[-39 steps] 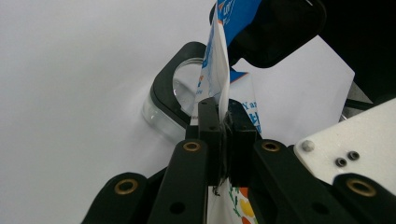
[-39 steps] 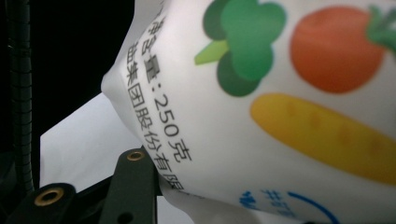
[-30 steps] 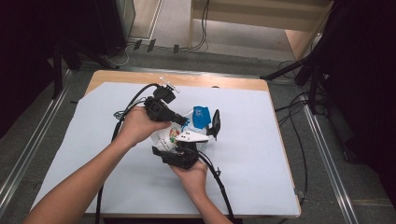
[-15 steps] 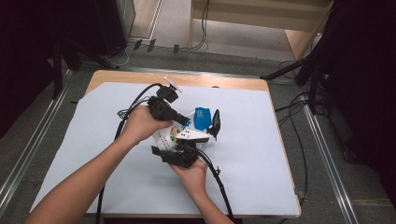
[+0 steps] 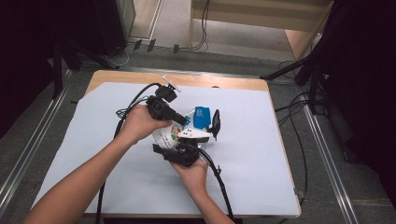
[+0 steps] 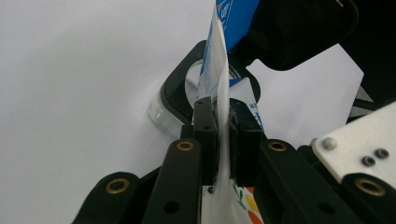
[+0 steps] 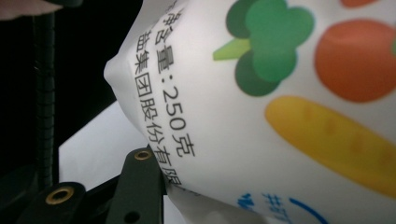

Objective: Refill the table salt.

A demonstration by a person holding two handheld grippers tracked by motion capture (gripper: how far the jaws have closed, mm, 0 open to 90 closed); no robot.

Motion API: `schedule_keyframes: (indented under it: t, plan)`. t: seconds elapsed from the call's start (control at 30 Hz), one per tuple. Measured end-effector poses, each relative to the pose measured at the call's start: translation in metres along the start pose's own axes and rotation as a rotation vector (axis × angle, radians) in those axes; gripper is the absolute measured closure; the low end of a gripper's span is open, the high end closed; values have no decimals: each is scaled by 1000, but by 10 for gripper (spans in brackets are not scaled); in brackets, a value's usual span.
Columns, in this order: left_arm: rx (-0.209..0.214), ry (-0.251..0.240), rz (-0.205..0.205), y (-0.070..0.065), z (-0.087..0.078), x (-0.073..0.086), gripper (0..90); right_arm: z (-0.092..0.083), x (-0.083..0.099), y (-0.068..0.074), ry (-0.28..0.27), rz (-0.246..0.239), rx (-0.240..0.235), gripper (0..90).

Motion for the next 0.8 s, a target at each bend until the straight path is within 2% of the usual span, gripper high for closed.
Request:
schedule_keyframes:
  t: [0.27,0.47,0.8]
  plan:
    - [-13,-2,4,-1,0,0,880,-2,-2,0,-14,17,-19,631]
    - [-21,2,4,0,1,-1,890,-1,-1,0,-3,-10,13,576]
    - [-20,1,11,-1,2,-1,880,-3,-1,-1,-2,-7,35,629]
Point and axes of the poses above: each handheld gripper's, and its own axes: z roughly forward along the jaws, x roughly out of its underside, y roughly to its left, the point moved 7 cm from there along z, roughly forward along the jaws, and after that the axes turned 9 degrees about y, right-handed, at the moved point
